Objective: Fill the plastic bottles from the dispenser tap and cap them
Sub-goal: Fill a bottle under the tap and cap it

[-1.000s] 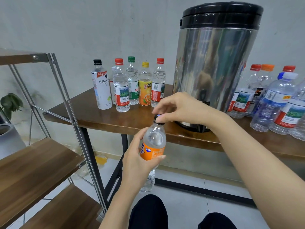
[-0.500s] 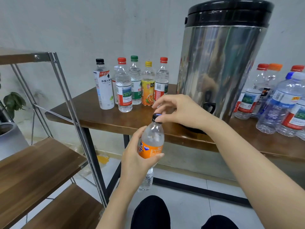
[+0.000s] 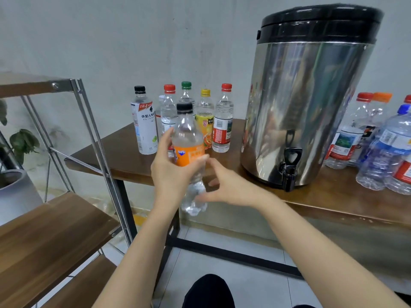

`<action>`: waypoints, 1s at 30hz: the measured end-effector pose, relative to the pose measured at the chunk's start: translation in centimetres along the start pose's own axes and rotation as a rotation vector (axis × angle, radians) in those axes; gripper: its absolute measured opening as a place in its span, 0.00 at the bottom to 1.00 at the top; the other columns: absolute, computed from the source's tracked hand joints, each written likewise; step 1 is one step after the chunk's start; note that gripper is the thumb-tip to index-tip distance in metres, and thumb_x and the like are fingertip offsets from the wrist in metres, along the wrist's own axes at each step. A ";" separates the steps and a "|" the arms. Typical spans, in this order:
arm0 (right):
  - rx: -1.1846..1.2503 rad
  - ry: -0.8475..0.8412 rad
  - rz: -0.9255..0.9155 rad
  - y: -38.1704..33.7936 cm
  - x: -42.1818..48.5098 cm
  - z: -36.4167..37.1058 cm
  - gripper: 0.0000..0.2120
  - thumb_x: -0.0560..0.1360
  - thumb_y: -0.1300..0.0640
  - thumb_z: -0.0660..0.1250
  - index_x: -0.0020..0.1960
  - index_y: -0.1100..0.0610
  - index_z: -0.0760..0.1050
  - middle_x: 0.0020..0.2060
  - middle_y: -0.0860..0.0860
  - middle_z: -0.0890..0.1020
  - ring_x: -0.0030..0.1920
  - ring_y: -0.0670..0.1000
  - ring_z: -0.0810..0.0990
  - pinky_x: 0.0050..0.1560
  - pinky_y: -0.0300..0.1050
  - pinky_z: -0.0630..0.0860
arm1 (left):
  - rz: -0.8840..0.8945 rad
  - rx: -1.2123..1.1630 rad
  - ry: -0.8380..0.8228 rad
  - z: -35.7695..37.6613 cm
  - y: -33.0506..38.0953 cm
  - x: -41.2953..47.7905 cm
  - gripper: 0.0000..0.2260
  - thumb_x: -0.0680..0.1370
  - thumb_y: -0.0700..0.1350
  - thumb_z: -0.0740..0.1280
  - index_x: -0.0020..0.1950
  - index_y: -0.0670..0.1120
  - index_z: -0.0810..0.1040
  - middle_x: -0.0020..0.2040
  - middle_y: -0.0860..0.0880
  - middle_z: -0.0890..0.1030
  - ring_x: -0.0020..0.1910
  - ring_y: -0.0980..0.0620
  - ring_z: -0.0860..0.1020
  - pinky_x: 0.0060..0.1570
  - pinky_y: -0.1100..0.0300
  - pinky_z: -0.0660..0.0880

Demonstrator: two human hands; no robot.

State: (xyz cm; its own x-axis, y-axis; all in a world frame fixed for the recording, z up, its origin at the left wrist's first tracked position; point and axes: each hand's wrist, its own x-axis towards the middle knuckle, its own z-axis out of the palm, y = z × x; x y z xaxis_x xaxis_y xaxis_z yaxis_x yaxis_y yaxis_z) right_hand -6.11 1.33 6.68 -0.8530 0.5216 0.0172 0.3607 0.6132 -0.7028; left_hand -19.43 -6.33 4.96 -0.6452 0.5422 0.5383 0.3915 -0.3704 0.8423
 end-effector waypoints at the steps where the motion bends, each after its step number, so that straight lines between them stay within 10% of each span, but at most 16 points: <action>1: 0.093 0.045 -0.024 -0.3 0.6 0.9 0.46 0.69 0.53 0.78 0.77 0.51 0.52 0.62 0.43 0.73 0.60 0.46 0.77 0.59 0.40 0.74 | 0.027 -0.007 0.020 0.6 0.4 0.9 0.37 0.65 0.48 0.82 0.70 0.58 0.69 0.63 0.59 0.77 0.58 0.59 0.79 0.55 0.59 0.79; 10: 0.316 0.596 -0.008 2.3 8.8 1.8 0.31 0.68 0.54 0.79 0.65 0.54 0.66 0.54 0.48 0.80 0.54 0.49 0.79 0.50 0.36 0.73 | 0.048 0.239 0.004 3.1 -3.9 6.5 0.32 0.79 0.64 0.59 0.79 0.53 0.55 0.79 0.54 0.59 0.77 0.54 0.56 0.72 0.53 0.58; 18: 0.257 0.654 0.054 4.6 15.0 2.0 0.37 0.71 0.54 0.77 0.72 0.56 0.60 0.65 0.53 0.76 0.64 0.52 0.76 0.64 0.48 0.73 | -0.036 0.660 0.156 2.1 -13.0 8.3 0.23 0.83 0.52 0.54 0.76 0.42 0.63 0.75 0.41 0.66 0.75 0.41 0.61 0.74 0.43 0.60; 23: 0.302 0.680 -0.046 5.5 16.8 2.8 0.33 0.76 0.57 0.72 0.75 0.55 0.59 0.68 0.49 0.72 0.64 0.42 0.71 0.64 0.34 0.70 | -0.011 0.750 0.219 2.6 -14.0 8.5 0.23 0.83 0.51 0.52 0.75 0.43 0.63 0.74 0.42 0.68 0.74 0.42 0.64 0.72 0.42 0.64; 30: -0.016 0.759 0.075 6.4 18.9 3.4 0.34 0.77 0.43 0.66 0.76 0.54 0.57 0.73 0.53 0.67 0.73 0.54 0.63 0.63 0.53 0.71 | -0.025 0.839 0.198 2.7 -14.7 8.5 0.23 0.83 0.52 0.50 0.73 0.41 0.66 0.72 0.41 0.70 0.72 0.41 0.67 0.72 0.42 0.64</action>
State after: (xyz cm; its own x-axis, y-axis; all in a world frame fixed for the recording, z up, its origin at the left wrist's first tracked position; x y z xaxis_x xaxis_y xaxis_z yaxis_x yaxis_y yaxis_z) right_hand -21.17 13.10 0.13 -0.3348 0.8235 0.4580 0.4176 0.5654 -0.7113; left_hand -28.92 5.74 -2.75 -0.7319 0.3723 0.5707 0.6807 0.3616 0.6371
